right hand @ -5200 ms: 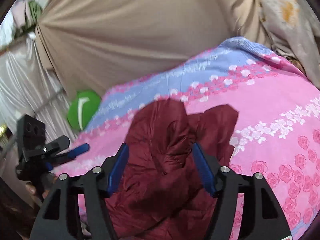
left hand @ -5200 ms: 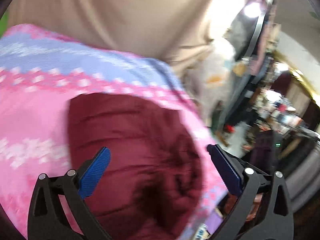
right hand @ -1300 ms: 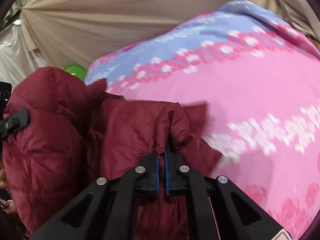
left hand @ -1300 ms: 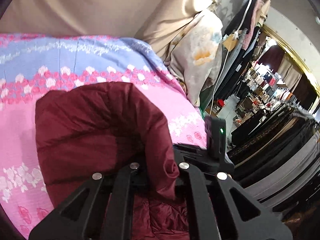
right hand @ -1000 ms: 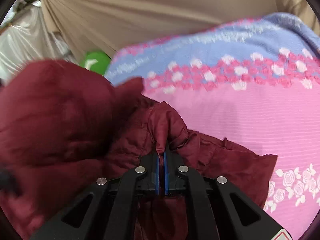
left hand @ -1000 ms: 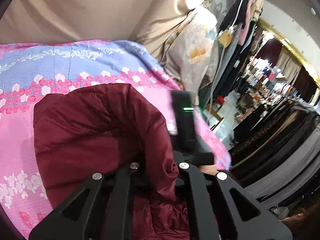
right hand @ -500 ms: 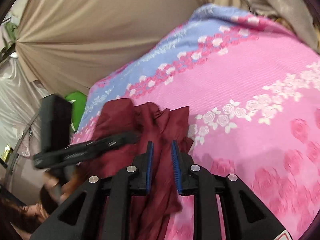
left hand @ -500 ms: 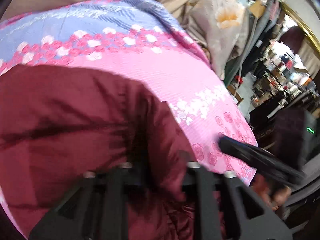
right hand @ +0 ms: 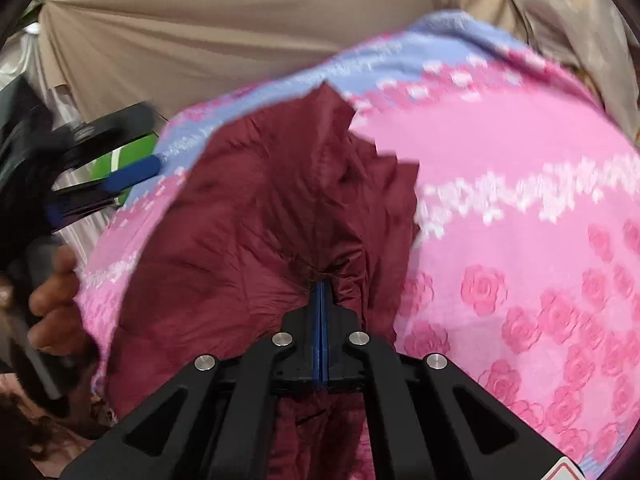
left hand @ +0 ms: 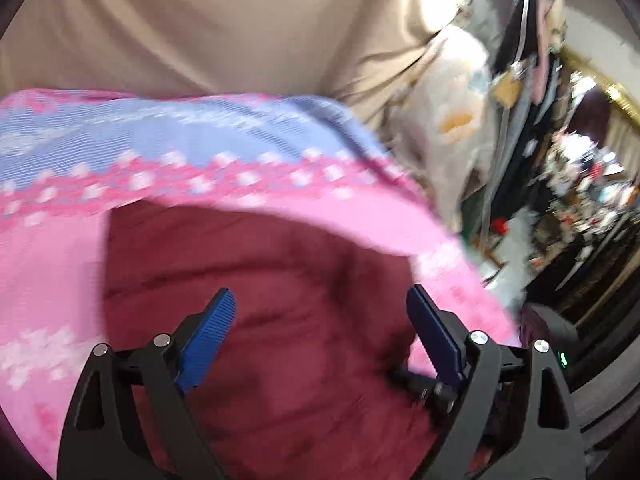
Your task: Fold large clothes
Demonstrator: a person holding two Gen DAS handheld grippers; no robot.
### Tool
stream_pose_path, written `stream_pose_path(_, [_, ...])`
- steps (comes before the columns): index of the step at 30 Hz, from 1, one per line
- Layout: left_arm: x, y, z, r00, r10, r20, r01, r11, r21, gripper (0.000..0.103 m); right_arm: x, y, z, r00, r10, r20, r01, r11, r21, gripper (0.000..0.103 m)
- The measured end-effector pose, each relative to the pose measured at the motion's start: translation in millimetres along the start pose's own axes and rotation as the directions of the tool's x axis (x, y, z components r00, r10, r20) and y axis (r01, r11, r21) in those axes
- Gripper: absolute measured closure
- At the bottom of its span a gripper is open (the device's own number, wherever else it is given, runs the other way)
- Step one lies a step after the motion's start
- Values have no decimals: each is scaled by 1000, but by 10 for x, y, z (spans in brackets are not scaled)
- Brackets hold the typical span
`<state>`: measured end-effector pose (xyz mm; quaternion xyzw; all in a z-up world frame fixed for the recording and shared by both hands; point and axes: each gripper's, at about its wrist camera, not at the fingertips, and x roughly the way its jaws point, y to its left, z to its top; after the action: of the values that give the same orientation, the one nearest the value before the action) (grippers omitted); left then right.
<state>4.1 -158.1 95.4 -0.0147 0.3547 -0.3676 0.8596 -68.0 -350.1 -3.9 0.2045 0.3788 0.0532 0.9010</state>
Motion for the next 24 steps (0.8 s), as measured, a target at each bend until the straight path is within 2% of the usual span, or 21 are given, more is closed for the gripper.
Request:
stream_pose_path(4, [117, 153, -348, 989, 119, -90, -117, 993, 23, 18, 190, -179, -95, 998, 42, -52, -38, 997, 73, 103])
stream_pose_path(6, [214, 180, -495, 977, 190, -95, -186, 981, 54, 18, 137, -213, -41, 997, 56, -62, -49, 993, 108, 103])
stream_pose_path(7, [220, 167, -525, 973, 212, -87, -207, 976, 64, 18, 71, -187, 7, 998, 40, -50, -34, 994, 100, 103])
stream_pose_path(9, [256, 113, -539, 968, 240, -70, -234, 969, 83, 17, -234, -7, 175, 999, 2, 34, -4, 999, 37, 102])
stream_pose_path(11, [284, 77, -544, 965, 251, -72, -244, 965, 99, 15, -505, 213, 377, 993, 32, 110, -29, 999, -24, 102])
stream_pose_path(13, [293, 70, -557, 964, 256, -75, -248, 963, 103, 13, -592, 393, 523, 989, 51, 139, -43, 997, -65, 102])
stream_pose_path(15, [312, 70, -564, 961, 266, -76, -257, 960, 108, 12, -444, 503, 682, 991, 33, 127, -25, 997, -67, 102])
stream_pose_path(17, [338, 79, -577, 958, 277, -76, -267, 957, 114, 10, -118, 509, 762, 995, -48, 85, 53, 997, -63, 102])
stream_pose_path(20, [380, 70, -597, 954, 289, -75, -279, 953, 121, 8, 382, 273, 739, 989, -151, -6, 151, 989, -8, 103])
stream_pose_path(24, [432, 49, -596, 953, 293, -76, -282, 951, 126, 6, 701, 11, 570, 994, -99, -39, 101, 992, 76, 103])
